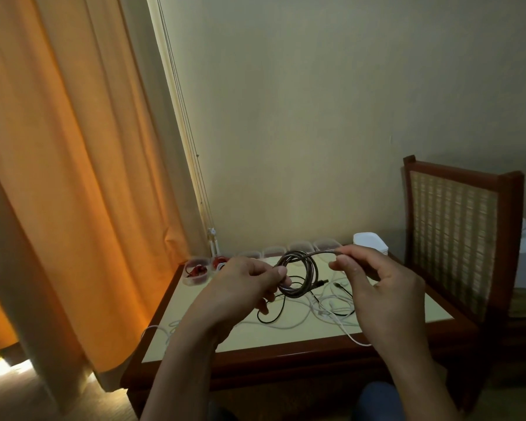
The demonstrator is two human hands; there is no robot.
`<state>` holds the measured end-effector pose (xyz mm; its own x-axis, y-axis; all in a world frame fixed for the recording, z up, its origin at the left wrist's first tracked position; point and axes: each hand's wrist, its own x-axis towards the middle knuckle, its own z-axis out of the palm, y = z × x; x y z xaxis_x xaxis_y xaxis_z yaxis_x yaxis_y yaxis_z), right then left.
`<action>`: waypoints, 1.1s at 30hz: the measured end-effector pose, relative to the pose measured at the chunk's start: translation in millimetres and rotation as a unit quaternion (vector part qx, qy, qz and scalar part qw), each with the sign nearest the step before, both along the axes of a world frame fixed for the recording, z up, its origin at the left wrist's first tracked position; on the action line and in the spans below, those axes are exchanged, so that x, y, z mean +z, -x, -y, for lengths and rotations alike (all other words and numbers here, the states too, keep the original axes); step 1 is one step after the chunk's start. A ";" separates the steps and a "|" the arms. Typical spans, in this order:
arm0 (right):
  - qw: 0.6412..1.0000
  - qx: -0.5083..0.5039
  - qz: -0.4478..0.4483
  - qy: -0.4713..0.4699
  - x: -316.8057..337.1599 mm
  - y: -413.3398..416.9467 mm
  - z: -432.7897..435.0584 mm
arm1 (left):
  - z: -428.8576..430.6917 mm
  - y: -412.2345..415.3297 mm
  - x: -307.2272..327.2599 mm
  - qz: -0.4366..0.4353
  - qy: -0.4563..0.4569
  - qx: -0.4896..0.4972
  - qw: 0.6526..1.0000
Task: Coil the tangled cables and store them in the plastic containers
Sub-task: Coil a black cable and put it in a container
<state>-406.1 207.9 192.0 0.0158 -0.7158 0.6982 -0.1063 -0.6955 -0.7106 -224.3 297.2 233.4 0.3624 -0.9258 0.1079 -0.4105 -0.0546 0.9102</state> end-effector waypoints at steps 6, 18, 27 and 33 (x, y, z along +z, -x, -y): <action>0.997 -0.036 -0.060 0.035 -1.3 -3.7 7.2 | -0.8 -3.6 -5.5 -0.102 -0.007 -0.090 0.991; 0.995 0.005 -0.001 -0.098 -1.1 -14.5 13.6 | -4.7 -2.3 -10.3 -0.174 0.000 -0.179 0.968; 0.986 0.048 0.085 -0.136 10.2 -18.3 -0.3 | -11.5 1.8 -7.8 0.002 -0.025 -0.116 0.993; 0.946 0.154 0.148 -0.244 8.0 -21.0 -8.5 | -12.3 0.5 -8.6 -0.016 -0.013 -0.107 0.994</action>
<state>-385.1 216.4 200.0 0.1312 -0.9471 0.2928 0.3021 -0.2431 -0.9217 -224.8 309.5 224.8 0.1595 -0.9844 0.0743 -0.3861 0.0070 0.9224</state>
